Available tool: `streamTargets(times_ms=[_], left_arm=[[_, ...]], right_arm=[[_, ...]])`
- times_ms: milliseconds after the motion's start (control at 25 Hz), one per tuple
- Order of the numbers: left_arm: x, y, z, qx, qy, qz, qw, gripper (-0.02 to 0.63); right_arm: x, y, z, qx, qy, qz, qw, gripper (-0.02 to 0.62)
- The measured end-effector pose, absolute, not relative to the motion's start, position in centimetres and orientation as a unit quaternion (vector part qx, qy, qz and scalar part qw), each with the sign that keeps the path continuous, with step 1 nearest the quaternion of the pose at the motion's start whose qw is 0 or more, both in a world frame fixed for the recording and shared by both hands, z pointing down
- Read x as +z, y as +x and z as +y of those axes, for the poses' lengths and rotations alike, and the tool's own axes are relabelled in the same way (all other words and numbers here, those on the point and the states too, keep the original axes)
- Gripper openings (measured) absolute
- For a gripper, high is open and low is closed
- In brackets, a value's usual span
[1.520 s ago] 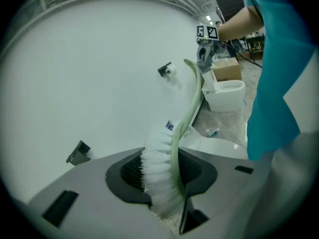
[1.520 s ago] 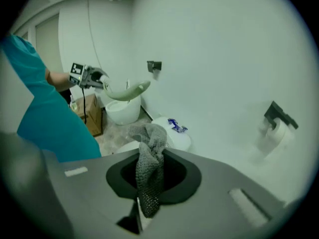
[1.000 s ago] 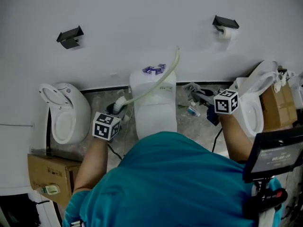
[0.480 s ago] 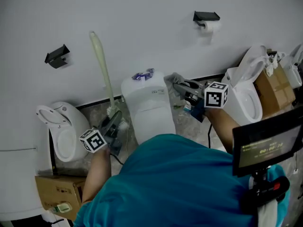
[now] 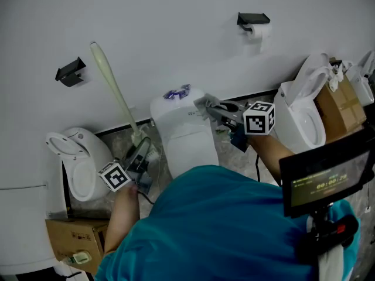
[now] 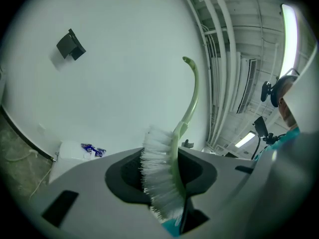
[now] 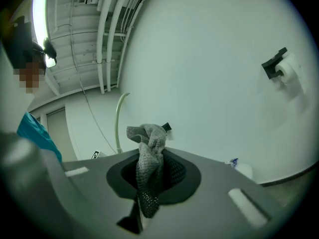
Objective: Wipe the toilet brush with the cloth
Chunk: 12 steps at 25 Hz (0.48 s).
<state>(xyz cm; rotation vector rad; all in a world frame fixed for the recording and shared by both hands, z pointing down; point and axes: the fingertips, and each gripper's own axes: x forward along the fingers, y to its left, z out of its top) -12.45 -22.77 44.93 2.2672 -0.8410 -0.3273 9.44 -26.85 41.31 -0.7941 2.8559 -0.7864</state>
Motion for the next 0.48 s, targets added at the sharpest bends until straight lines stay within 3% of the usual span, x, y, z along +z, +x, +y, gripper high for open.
streamTargets(times_ms=[480], left_arm=[[44.84,-12.27,-22.31,-0.126,0.872,-0.32,0.347,0.147]], right_arm=[[41.36,8.69,-26.46,-0.251,-0.248,0.935,0.029,0.026]])
